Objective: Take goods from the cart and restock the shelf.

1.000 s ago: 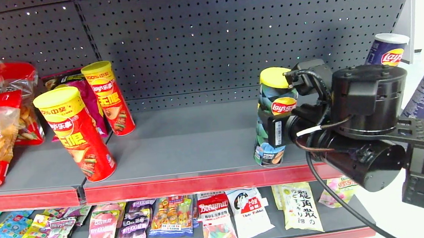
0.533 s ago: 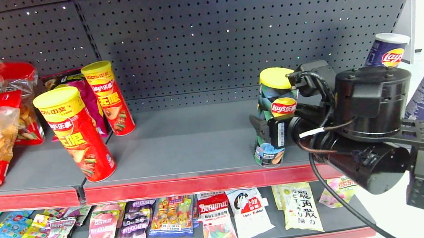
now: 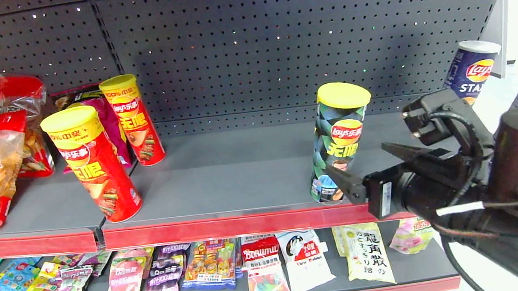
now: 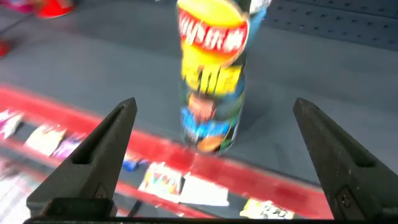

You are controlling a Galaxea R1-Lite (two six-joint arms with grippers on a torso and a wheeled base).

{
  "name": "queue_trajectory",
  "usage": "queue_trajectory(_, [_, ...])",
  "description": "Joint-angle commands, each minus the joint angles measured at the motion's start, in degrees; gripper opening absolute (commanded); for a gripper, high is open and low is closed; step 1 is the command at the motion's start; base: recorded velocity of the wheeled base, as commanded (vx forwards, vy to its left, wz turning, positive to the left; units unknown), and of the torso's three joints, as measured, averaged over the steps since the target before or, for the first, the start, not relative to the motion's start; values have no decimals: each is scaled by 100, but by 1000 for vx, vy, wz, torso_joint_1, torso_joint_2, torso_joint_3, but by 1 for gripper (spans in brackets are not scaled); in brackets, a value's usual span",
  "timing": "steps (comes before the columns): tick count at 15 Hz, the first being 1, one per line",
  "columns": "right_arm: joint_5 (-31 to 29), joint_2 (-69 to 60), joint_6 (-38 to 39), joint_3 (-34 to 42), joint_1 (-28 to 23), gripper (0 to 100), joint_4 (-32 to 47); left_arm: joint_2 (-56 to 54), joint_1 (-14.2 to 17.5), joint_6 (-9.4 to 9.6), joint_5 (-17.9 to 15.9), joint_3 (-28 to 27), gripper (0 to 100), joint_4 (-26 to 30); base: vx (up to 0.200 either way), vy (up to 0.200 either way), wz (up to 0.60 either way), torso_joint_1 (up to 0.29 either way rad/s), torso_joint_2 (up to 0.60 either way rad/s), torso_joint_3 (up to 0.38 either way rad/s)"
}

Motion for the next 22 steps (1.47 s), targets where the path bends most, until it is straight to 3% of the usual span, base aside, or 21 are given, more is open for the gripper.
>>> queue_trajectory(1, [440, -650, -9, 480, -55, 100, -5, 5, 3, 2, -2, 8, 0, -8, 0, 0, 0, 0, 0, 0])
queue_trajectory(6, [2391, -2100, -246, 1403, -705, 100, 65, 32, -6, 2, -63, 8, 0, 1, 0, 0, 0, 0, 0, 0])
queue_trajectory(7, [2840, -2355, -264, 1641, -1197, 100, 65, 76, -24, 2, -81, -19, 0, -8, 0, 0, 0, 0, 0, 0])
queue_trajectory(9, [3244, -2829, -413, 2203, -2946, 100, 57, 295, -50, 2, -195, -194, 0, 10, 0, 0, 0, 0, 0, 0])
queue_trajectory(10, [3376, -2979, -440, 2265, -3263, 100, 65, 357, -50, 2, -274, -256, 0, 36, 0, 0, 0, 0, 0, 0])
queue_trajectory(11, [3701, -3524, -633, 2511, -4159, 100, 118, 612, -50, 2, -582, -590, 0, 221, 0, 0, 0, 0, 0, 0])
queue_trajectory(13, [3763, -4324, -809, 2616, -4854, 100, 487, 981, -59, 2, -837, -1363, 0, 924, 0, 0, 0, 0, 0, 0])
queue_trajectory(14, [3763, -4403, -809, 2616, -4871, 100, 540, 1007, -50, 2, -863, -1407, 0, 977, 0, 0, 0, 0, 0, 0])
queue_trajectory(15, [3763, -5185, -809, 2607, -4959, 100, 1357, 1130, -50, 2, -1091, -1610, 0, 1179, 0, 0, 0, 0, 0, 0])
queue_trajectory(16, [3763, -6222, -818, 2502, -4924, 100, 2737, 1157, -50, -7, -1258, -1610, 0, 1179, 0, 0, 0, 0, 0, 0])
queue_trajectory(18, [3710, -7496, -862, 2432, -4941, 100, 4249, 1139, -50, -16, -1487, -1495, 0, 1152, 0, 0, 0, 0, 0, 0])
queue_trajectory(19, [3631, -7883, -879, 2440, -4950, 100, 4653, 1157, -50, -25, -1566, -1478, 0, 1109, 0, 0, 0, 0, 0, 0])
queue_trajectory(22, [3200, -8402, -844, 2757, -4977, 100, 4882, 1262, -50, -34, -1759, -1478, 0, 1091, 0, 0, 0, 0, 0, 0])
